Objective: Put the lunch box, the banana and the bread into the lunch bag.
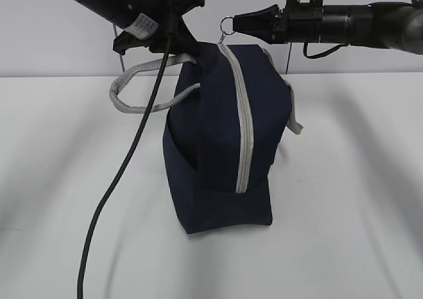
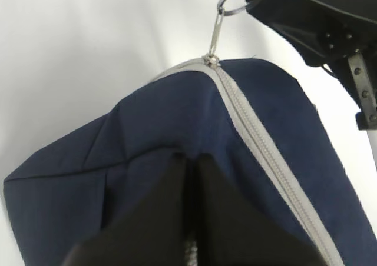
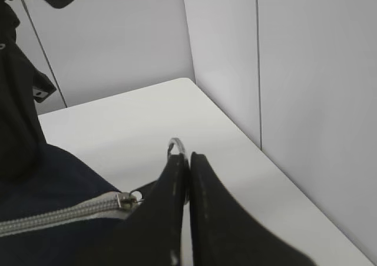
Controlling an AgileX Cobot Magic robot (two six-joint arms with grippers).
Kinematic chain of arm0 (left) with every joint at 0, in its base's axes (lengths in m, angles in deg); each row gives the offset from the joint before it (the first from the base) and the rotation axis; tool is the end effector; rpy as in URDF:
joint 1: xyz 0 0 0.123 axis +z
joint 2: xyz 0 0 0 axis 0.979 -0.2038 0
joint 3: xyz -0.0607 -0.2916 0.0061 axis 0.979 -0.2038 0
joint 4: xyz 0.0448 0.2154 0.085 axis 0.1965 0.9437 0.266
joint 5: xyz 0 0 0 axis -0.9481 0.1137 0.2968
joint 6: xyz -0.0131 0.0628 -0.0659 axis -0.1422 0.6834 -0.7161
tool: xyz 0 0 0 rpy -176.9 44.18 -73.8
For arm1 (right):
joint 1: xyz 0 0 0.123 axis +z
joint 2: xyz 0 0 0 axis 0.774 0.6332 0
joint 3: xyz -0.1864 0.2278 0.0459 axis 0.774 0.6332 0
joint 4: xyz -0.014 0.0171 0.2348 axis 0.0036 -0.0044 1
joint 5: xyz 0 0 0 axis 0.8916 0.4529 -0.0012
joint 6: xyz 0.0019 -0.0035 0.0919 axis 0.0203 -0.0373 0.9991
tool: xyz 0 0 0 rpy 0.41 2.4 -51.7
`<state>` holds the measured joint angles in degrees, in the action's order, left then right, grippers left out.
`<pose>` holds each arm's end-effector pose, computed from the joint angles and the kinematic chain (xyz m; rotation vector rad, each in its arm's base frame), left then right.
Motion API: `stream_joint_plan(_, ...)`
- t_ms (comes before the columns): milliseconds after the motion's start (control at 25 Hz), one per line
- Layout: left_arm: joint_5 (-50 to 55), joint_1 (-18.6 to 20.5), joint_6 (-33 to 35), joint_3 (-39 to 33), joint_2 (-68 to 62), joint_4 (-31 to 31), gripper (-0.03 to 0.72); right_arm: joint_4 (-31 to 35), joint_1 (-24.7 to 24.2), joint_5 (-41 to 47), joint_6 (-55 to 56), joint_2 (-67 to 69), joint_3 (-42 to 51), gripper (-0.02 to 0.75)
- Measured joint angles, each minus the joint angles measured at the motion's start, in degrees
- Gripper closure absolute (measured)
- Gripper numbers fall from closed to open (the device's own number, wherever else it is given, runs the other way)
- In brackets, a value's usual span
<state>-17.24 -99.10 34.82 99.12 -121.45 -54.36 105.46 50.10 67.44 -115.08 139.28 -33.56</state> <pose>0.4075 -0.1984 0.3073 0.2360 2.4739 -0.8650 0.5180 0.0805 0.2335 -0.9351 1.4264 0.9475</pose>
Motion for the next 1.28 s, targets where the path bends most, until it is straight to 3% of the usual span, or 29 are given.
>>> stream_joint_plan(640,2.07,0.05,7.11,0.00,0.00,-0.65,0.677,-13.97,0.00,0.11,-1.36,0.86,-0.47,0.738)
stream_joint_plan(1040,4.09,0.05,16.49,0.00,-0.05,-6.01,0.677,-14.38,0.00,0.57,-1.50,0.86,-0.47,0.738)
stream_joint_plan(1280,6.15,0.05,17.99,0.00,-0.10,-7.20,0.677,-15.96,0.00,1.35,1.02,0.86,-0.47,0.738)
